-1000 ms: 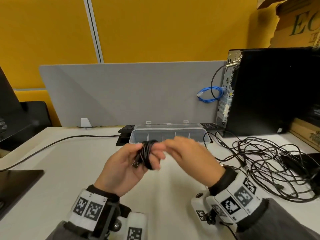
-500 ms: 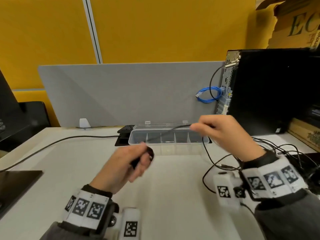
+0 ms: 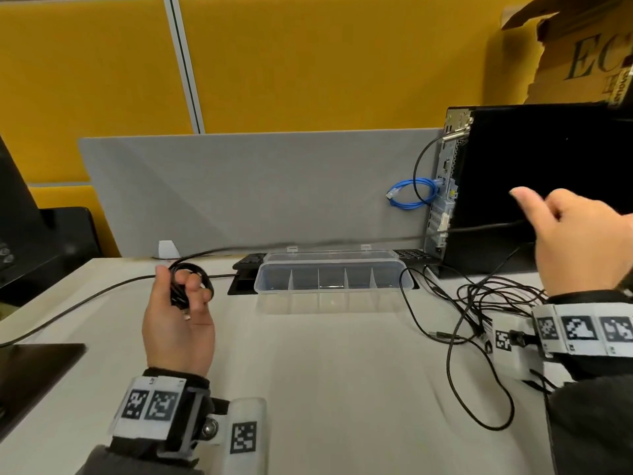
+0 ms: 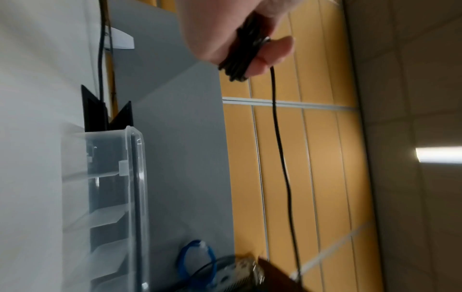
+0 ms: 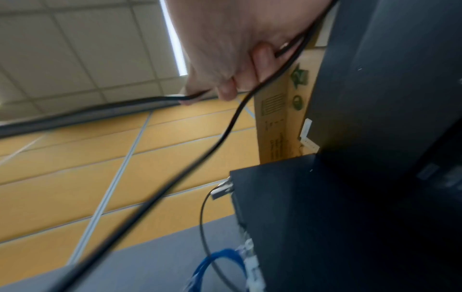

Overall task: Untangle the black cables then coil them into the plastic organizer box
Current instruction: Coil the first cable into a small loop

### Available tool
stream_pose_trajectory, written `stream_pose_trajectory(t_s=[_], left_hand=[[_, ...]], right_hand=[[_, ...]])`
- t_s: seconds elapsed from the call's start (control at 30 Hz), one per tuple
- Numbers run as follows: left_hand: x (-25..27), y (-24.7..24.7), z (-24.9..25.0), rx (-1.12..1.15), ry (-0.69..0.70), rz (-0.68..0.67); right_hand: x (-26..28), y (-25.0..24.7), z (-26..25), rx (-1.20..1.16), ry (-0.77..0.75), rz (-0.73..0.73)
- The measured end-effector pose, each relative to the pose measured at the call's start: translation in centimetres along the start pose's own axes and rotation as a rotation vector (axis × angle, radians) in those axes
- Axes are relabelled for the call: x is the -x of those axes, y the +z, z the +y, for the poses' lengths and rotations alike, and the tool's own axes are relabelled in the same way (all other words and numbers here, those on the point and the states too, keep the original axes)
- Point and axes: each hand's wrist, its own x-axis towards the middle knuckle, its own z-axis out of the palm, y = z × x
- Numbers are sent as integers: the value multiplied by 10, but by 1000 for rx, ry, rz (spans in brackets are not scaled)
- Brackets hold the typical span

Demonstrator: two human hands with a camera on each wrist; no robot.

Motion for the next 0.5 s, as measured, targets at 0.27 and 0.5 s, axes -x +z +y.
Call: stream_pose_trajectory(t_s=[0.27,0.5], left_hand=[[-15,-13,11,-20,14,121],[27,19,-10,-635,-250,-472]], right_hand=[[5,13,11,272,-37,-268],[44,6,-86,-328,-347,-917]])
